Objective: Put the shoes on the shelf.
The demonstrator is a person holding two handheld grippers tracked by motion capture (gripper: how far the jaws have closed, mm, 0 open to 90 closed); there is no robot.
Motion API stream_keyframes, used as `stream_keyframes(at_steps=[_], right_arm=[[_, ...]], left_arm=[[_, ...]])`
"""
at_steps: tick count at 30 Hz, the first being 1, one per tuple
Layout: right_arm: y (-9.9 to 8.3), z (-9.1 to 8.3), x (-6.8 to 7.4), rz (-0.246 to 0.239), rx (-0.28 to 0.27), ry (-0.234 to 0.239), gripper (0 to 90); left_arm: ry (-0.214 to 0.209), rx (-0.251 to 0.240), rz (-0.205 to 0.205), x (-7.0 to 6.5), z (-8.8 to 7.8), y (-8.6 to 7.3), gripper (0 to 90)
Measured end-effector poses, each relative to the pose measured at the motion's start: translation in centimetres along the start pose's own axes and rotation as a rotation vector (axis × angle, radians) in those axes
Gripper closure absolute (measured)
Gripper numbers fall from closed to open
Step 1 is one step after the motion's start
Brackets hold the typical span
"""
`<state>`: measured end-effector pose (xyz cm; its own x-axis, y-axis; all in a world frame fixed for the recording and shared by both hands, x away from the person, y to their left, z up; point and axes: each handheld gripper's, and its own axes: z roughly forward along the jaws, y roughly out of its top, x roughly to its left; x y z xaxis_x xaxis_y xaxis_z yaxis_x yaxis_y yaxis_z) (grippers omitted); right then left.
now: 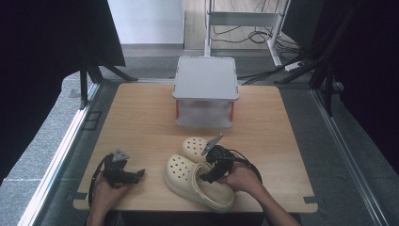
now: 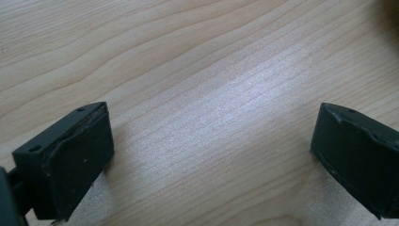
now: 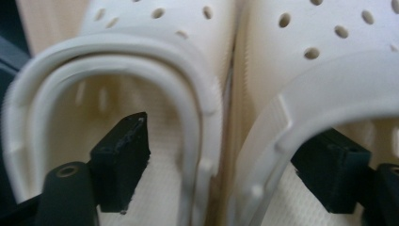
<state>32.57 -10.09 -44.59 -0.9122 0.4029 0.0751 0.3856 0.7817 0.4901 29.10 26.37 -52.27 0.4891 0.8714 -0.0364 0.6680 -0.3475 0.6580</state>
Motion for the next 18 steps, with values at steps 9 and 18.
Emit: stream_keyframes(at_steps=[9, 18], right_arm=[[0.8, 1.4, 0.1, -0.015, 0.041, -0.054, 52.9], [0.7, 1.1, 0.2, 0.039, 0.044, -0.054, 64.6]], left_arm=[[-0.001, -0.002, -0.003, 0.0, 0.0, 0.0, 0.0], [0.0, -0.004, -0.005, 0.0, 0.0, 0.0, 0.0]])
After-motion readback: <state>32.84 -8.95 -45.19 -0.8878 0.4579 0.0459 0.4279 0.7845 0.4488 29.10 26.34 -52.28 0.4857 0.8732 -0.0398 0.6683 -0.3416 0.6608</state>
